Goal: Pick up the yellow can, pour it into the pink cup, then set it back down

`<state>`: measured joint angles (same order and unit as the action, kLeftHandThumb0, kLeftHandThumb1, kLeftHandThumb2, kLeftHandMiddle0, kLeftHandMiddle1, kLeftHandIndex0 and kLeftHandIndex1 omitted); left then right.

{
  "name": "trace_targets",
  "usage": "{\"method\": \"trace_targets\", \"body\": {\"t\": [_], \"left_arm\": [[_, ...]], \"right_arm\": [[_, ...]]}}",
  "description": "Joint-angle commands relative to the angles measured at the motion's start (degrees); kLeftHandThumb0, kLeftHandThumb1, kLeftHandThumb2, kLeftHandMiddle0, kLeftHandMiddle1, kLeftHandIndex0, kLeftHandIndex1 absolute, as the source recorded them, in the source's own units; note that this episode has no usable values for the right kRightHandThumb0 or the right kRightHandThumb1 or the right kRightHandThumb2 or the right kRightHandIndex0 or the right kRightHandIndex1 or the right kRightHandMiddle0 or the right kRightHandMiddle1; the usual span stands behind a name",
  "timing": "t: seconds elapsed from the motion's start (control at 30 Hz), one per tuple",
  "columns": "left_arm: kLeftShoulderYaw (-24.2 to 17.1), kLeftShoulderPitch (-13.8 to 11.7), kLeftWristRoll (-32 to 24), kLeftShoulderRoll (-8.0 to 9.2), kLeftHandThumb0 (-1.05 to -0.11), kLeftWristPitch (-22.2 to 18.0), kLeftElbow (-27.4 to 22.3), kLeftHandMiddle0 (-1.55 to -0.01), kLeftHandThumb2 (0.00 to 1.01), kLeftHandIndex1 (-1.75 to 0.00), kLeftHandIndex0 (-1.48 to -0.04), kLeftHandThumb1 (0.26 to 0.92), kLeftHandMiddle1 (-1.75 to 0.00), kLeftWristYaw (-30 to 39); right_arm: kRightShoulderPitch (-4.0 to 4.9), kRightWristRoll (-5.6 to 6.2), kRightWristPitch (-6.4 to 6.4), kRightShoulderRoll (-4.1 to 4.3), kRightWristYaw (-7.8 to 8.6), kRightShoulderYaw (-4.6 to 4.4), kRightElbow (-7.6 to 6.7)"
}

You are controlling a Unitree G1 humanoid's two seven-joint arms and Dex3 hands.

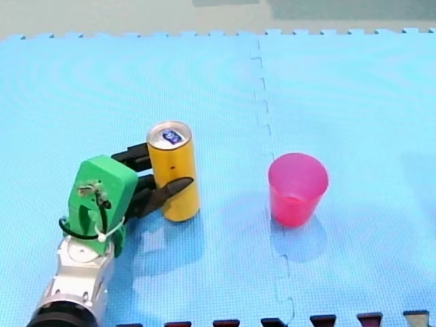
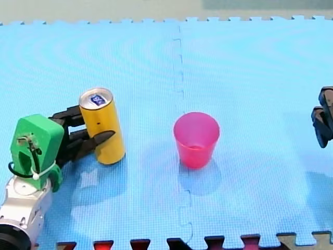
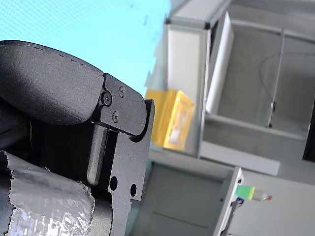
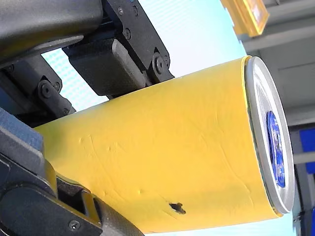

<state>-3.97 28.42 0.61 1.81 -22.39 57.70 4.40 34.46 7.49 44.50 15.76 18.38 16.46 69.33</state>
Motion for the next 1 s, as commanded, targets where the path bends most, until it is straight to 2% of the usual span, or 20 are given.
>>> {"method": "trace_targets", "body": {"t": [0.0, 0.2, 0.37, 0.53, 0.73, 0.97], "left_arm": [[-0.5, 0.0, -0.9, 0.06, -0.414, -1.0, -0.5, -1.43, 0.0, 0.0, -1.28, 0.767, -0.01, 0.4], [-1.3, 0.3, -2.0, -0.42, -0.413, -1.2, -1.4, -1.43, 0.0, 0.0, -1.28, 0.763, -0.01, 0.2], [-1.1, 1.4, -1.7, -0.98, -0.414, 1.2, -5.4, -1.43, 0.0, 0.0, -1.28, 0.759, -0.01, -1.5], [-0.6, 1.7, -1.3, -1.91, -0.414, 0.0, -7.5, -1.43, 0.0, 0.0, -1.28, 0.758, -0.01, -2.7], [-0.3, 2.6, -1.0, -2.87, -0.414, 0.9, -8.7, -1.43, 0.0, 0.0, -1.27, 0.758, 0.0, -3.5], [0.6, 2.6, 0.1, -2.94, -0.409, 1.9, -9.4, -1.43, 0.0, 0.0, -1.27, 0.755, 0.0, -4.9]], "right_arm": [[0.11, 0.06, -0.06, 0.0, -0.17, 0.0, 0.06], [0.12, 0.36, -0.28, -0.13, 0.0, 0.19, 0.16], [0.31, 0.12, -0.39, -0.21, -0.3, 0.1, 0.47], [0.41, -0.02, -0.44, -0.38, -0.46, 0.0, 0.69], [0.47, -0.11, -0.43, -0.69, -0.71, -0.12, 0.81], [0.27, 0.17, -0.37, -1.18, -0.64, -0.06, 0.76]]}}
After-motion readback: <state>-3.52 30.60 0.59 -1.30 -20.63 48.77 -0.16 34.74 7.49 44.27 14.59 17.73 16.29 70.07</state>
